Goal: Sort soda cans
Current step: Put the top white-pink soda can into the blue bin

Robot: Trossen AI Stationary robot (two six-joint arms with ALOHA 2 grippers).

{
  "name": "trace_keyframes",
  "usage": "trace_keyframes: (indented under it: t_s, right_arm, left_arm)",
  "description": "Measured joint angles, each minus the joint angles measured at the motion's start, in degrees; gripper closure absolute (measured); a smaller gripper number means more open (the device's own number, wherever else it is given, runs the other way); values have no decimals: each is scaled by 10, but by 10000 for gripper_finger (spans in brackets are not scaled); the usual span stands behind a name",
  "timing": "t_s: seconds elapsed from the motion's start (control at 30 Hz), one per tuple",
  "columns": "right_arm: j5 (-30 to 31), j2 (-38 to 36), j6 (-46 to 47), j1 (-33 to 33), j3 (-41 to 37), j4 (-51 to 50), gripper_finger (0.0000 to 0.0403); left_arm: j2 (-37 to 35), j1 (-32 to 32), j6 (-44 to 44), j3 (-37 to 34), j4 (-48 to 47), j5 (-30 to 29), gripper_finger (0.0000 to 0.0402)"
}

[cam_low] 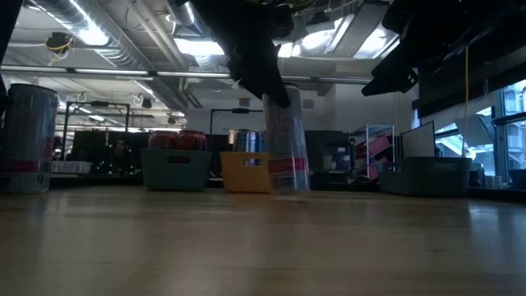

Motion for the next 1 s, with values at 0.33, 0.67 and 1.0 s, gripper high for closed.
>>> trace_keyframes:
  t_s: [0.33,0.67,1.0]
  right_arm:
    - [0,0,0,0,0,-2,110]
    - [0,0,-1,0,0,-1,110]
    - [20,6,0,0,0,49,110]
  left_arm:
    - [18,0,6,1,19,0,116]
    - [16,0,16,1,22,-6,70]
    - [-25,-1,4,0,-10,-6,68]
